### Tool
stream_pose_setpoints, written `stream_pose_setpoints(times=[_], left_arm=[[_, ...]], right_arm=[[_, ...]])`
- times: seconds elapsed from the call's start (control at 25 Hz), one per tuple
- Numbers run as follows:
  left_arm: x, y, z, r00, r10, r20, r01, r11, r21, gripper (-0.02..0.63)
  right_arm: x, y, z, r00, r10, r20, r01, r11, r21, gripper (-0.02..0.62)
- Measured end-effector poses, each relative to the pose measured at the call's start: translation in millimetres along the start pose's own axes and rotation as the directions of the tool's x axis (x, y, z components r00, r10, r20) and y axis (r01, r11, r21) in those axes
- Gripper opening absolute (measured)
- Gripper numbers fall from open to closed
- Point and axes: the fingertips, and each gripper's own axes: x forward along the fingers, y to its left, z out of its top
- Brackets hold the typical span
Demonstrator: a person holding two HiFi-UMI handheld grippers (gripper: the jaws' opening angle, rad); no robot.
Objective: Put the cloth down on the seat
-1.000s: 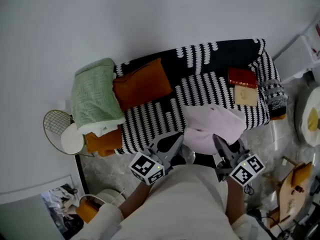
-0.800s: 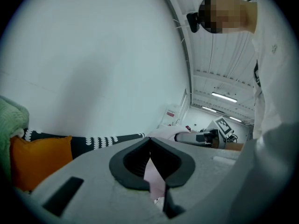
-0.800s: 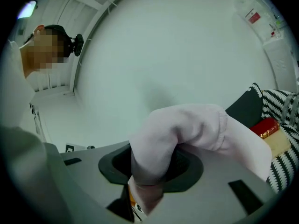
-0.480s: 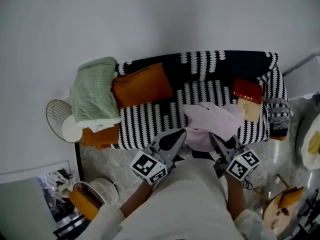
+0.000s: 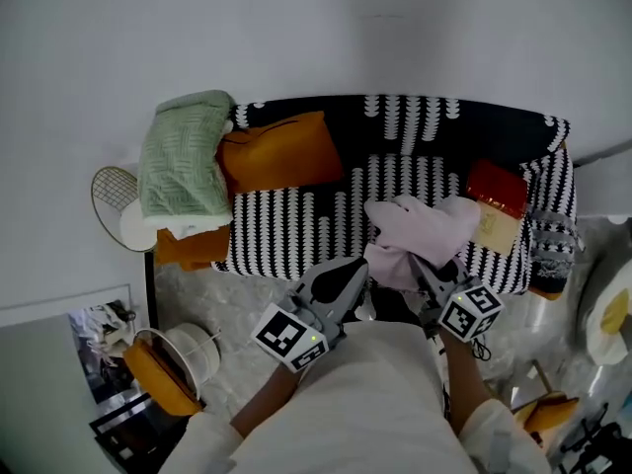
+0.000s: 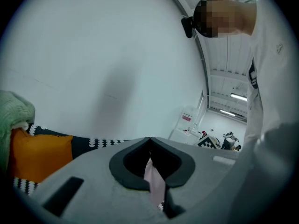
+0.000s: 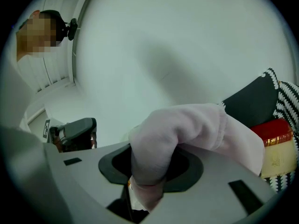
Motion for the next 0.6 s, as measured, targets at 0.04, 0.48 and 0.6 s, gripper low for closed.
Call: stream_pose_setpoints(times=[0.04,0.48,0.6], left_arm=[[0,1,0,1.000,0.004,-0.002,-0.004,1.000,0.002,0.012],[13,-2,-17,0.999,0.027,-0.034,-0.028,0.999,-0.026,0.011],[14,1,-20,0.999,0.029,-0.042,-0.030,0.999,-0.034,0.011]], right_arm=[[5,-6,-3,1.000,-0.002,-0.012,0.002,1.000,-0.002,0.140],[41,-66,-57,0.992,-0.050,-0.117,0.052,0.999,0.009,0.140],[54,-83,-74,0.987,-0.078,-0.139,0.081,0.997,0.016,0.140]])
